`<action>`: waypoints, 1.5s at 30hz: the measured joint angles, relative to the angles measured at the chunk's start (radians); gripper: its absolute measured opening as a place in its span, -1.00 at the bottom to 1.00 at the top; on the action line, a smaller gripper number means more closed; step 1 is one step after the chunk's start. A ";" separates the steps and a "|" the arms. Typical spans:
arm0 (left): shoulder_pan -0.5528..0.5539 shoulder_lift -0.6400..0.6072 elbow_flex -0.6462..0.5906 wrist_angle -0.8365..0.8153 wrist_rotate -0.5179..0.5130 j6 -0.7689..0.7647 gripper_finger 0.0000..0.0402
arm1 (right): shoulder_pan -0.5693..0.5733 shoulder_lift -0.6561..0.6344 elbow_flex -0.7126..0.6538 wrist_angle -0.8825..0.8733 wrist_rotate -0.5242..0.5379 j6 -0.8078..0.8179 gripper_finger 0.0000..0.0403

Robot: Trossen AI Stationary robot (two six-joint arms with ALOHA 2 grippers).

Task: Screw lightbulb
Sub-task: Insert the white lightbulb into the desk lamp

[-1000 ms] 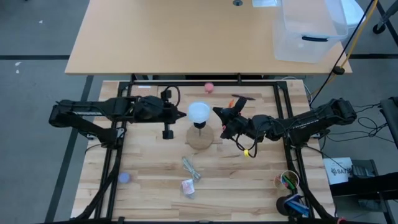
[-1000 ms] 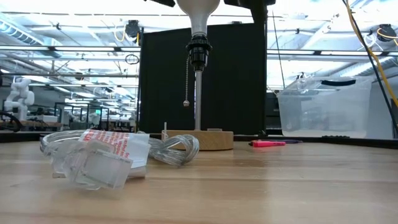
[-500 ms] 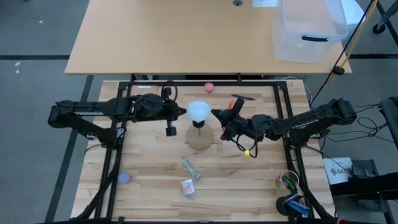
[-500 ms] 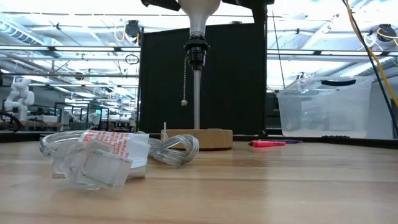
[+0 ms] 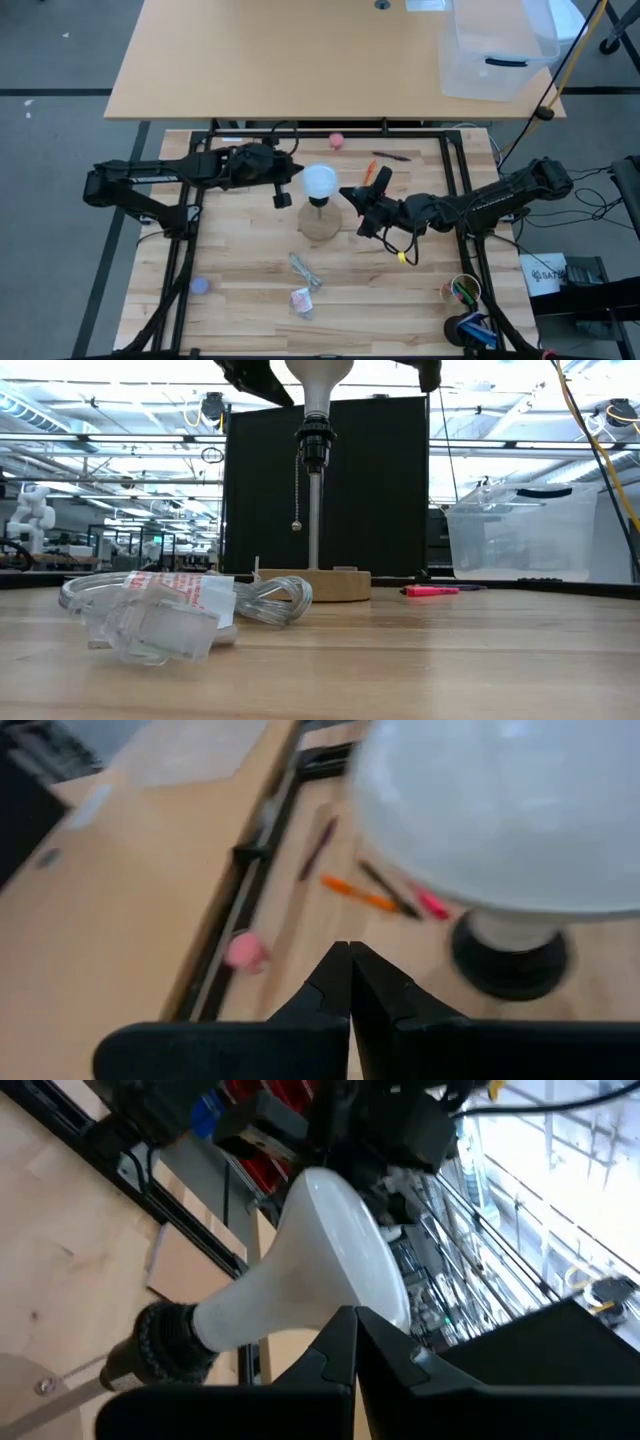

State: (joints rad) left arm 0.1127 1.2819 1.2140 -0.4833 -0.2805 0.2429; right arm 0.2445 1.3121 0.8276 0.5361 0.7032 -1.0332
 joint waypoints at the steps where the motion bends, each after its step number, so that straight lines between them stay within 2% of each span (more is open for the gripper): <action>1: 0.000 -0.014 0.000 -0.015 -0.016 0.002 -1.00 | 0.004 0.000 0.000 -0.005 0.017 0.000 -1.00; 6: -0.022 -0.115 0.000 -0.032 -0.025 0.004 -1.00 | 0.004 0.000 0.000 -0.022 0.041 -0.011 -1.00; 11: -0.078 -0.167 0.001 -0.023 0.071 0.031 -1.00 | -0.031 0.000 0.000 -0.006 0.058 -0.055 -1.00; 17: -0.130 -0.133 0.001 0.011 0.115 0.055 -1.00 | -0.080 0.000 0.000 0.000 0.027 -0.060 -1.00; 26: -0.130 -0.085 0.001 0.032 0.115 0.056 -1.00 | -0.095 0.000 0.012 0.002 -0.003 -0.087 -1.00; 45: -0.068 -0.084 0.001 0.018 0.076 0.031 -1.00 | -0.015 0.002 0.030 -0.064 -0.033 -0.075 -1.00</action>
State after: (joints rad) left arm 0.0448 1.1984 1.2148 -0.4650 -0.2048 0.2743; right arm 0.2293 1.3136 0.8577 0.4722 0.6701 -1.1080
